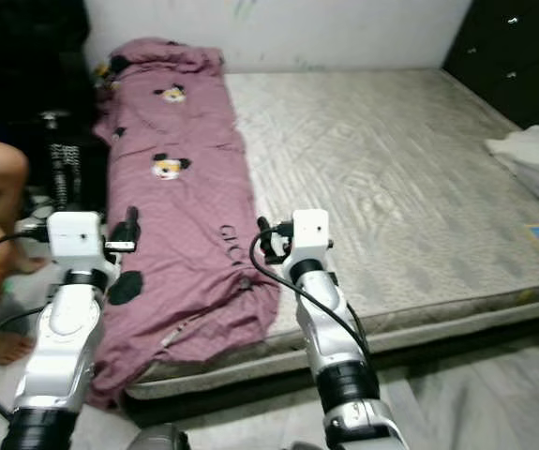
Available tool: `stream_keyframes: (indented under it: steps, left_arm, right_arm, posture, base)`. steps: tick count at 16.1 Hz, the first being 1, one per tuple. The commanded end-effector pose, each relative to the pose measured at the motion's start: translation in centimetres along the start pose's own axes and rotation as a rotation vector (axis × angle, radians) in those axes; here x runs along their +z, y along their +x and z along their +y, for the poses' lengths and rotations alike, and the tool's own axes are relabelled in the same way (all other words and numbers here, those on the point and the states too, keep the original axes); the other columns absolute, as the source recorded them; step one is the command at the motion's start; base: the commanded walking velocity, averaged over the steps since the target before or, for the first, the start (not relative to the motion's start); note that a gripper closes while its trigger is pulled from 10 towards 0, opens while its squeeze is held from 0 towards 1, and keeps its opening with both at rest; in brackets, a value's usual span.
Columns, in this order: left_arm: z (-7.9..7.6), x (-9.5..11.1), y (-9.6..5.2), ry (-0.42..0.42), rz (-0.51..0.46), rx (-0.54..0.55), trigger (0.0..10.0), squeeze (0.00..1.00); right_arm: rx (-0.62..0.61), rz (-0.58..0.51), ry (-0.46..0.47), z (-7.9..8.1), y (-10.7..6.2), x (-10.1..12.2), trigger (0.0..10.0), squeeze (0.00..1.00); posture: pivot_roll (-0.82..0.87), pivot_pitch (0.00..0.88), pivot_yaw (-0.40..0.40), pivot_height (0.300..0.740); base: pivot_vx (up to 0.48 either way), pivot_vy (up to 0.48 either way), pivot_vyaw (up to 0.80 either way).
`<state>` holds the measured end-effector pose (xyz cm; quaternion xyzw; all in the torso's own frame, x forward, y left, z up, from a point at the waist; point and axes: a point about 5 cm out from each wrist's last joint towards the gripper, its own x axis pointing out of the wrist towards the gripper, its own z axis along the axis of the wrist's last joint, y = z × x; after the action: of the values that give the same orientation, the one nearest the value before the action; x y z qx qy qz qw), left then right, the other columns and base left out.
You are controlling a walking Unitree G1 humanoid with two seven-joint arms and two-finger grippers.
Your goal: Clean up the room
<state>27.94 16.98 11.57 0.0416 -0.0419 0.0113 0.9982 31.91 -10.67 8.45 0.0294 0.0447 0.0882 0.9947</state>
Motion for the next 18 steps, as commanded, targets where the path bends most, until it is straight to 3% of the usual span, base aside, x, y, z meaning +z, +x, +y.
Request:
stream_keyframes:
  steps: [1, 2, 4, 7, 12, 18]
  left_arm:
    - [-0.3, 0.2, -0.4, -0.01, -0.021, -0.064, 10.0, 0.0]
    - [0.1, -0.1, -0.7, 0.088, -0.013, -0.025, 10.0, 0.0]
    - [0.7, -0.5, -1.1, 0.101, 0.003, 0.024, 10.0, 0.0]
    - [1.4, -1.4, -1.1, 0.035, 0.063, 0.05, 10.0, 0.0]
    - [1.0, -1.3, -1.0, 0.038, 0.056, 0.032, 10.0, 0.0]
    - [0.6, -1.3, -0.9, 0.025, 0.051, 0.011, 10.0, 0.0]
  right_arm:
    - [-0.034, -0.061, -0.014, -0.9, -0.1, 1.1, 10.0, 0.0]
    - [-0.044, -0.093, -0.024, -1.0, -0.2, 1.6, 10.0, 0.0]
    - [-0.051, -0.118, -0.028, -1.1, -0.5, 2.1, 10.0, 0.0]
    - [-0.07, -0.088, -0.01, -1.5, -0.5, 1.5, 10.0, 0.0]
    - [-0.075, -0.065, 0.003, -1.6, -0.5, 1.2, 10.0, 0.0]
    - [-0.069, -0.051, -0.003, -1.6, -0.4, 1.1, 10.0, 0.0]
  posture:
    - [0.07, 0.0, -0.029, 0.74]
    - [0.07, 0.0, -0.028, 0.74]
    - [0.07, 0.0, -0.027, 0.74]
    - [0.07, 0.0, -0.028, 0.74]
    - [0.08, 0.0, -0.03, 0.74]
    - [0.07, 0.0, -0.031, 0.74]
  base:
    - [0.0, 0.0, 0.0]
    - [0.0, 0.0, 0.0]
    - [0.0, 0.0, 0.0]
    - [0.0, 0.0, 0.0]
    - [0.0, 0.0, 0.0]
    - [0.0, 0.451, 0.0]
